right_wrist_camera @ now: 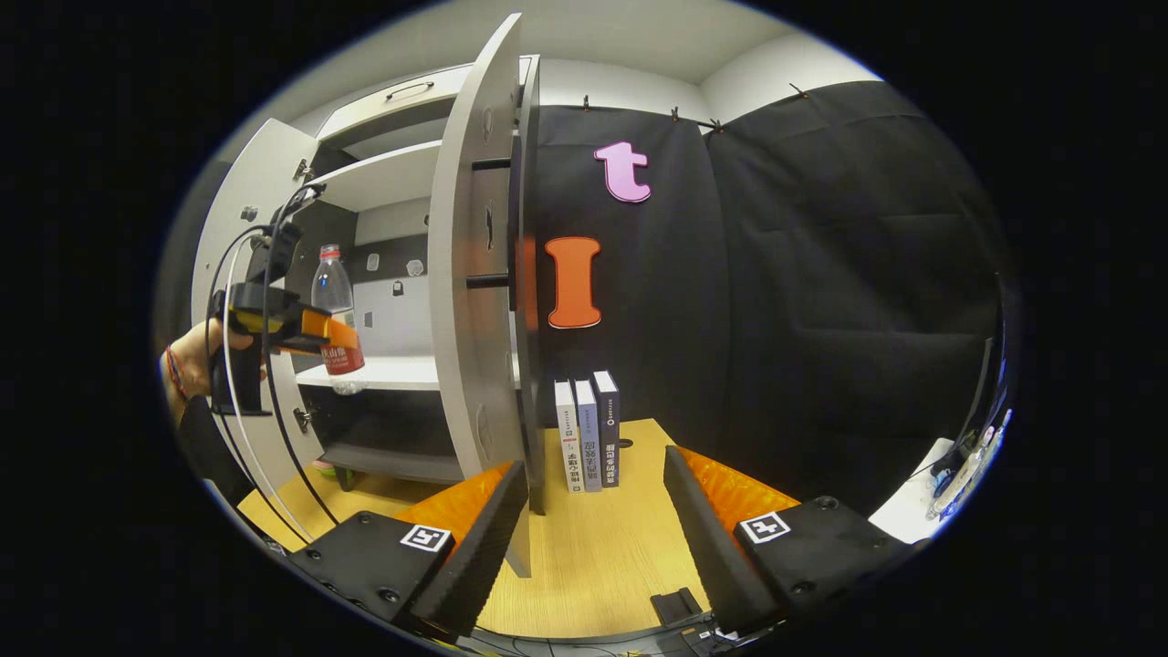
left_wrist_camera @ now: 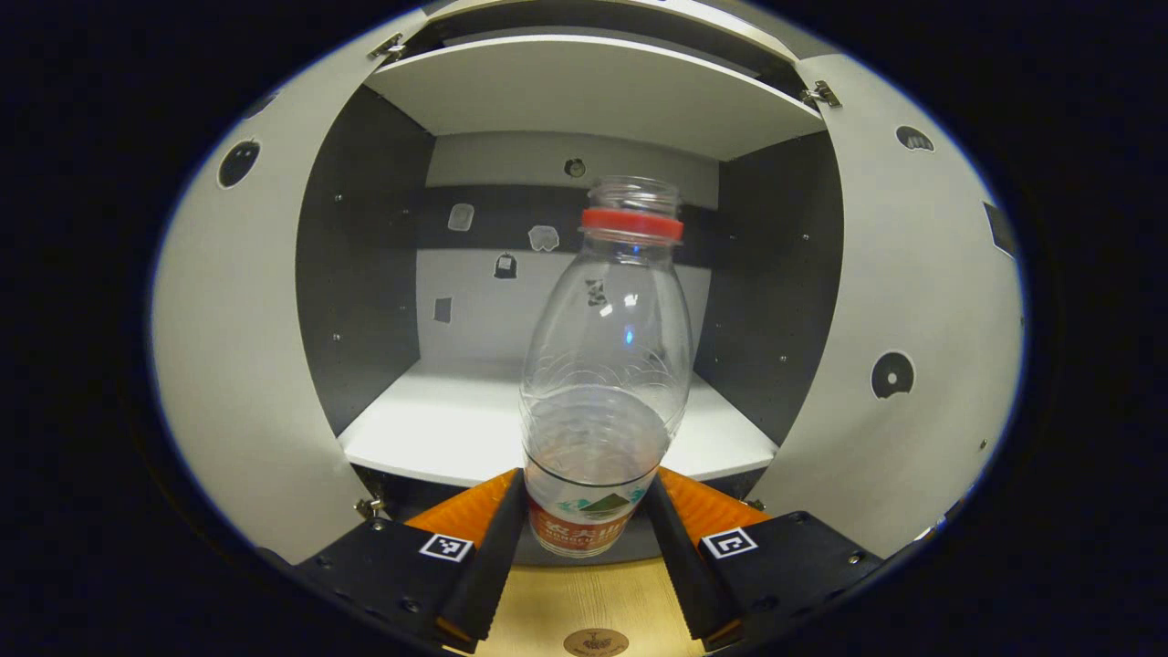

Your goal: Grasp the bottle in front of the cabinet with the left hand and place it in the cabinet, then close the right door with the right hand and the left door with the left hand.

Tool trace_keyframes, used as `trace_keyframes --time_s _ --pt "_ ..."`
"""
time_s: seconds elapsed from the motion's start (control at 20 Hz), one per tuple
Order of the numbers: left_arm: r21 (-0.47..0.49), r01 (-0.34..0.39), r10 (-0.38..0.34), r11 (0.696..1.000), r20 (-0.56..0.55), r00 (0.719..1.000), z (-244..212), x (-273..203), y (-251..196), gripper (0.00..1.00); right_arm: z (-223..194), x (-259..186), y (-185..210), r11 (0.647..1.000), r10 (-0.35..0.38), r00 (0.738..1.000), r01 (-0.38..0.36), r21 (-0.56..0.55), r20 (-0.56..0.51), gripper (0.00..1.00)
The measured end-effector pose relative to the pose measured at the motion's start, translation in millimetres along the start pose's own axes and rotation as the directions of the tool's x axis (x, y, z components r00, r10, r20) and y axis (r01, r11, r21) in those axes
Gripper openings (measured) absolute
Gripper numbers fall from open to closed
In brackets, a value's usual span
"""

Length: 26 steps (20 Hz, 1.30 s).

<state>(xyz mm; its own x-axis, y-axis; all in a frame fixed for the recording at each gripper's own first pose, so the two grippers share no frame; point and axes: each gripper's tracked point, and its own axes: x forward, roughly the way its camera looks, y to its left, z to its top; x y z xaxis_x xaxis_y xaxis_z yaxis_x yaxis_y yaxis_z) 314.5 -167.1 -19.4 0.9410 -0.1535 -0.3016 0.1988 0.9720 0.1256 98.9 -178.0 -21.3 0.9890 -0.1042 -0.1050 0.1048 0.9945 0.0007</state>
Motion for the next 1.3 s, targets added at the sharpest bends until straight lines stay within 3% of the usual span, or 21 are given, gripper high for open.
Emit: trace_keyframes --time_s 0.35,0.6,0.8,1.3 --pt "-0.022 0.044 -0.044 0.999 -0.011 0.999 31 47 -5 0.76 -2 -1 -10 0.999 -0.043 0.999 0.043 0.004 -0.012 0.99" --pt "-0.029 0.033 -0.035 0.999 -0.072 0.997 16 82 0 0.77 -5 -3 -15 0.997 -0.076 0.996 0.076 0.009 -0.035 0.99" --pt "-0.054 0.027 -0.033 0.998 -0.1 0.994 7 93 1 0.77 -1 -3 -16 0.996 -0.093 0.995 0.093 0.008 -0.042 0.99" --pt "-0.005 0.038 -0.038 0.999 -0.122 0.992 2 107 -2 0.77 -2 -10 -15 0.993 -0.114 0.993 0.115 0.01 -0.039 0.99"
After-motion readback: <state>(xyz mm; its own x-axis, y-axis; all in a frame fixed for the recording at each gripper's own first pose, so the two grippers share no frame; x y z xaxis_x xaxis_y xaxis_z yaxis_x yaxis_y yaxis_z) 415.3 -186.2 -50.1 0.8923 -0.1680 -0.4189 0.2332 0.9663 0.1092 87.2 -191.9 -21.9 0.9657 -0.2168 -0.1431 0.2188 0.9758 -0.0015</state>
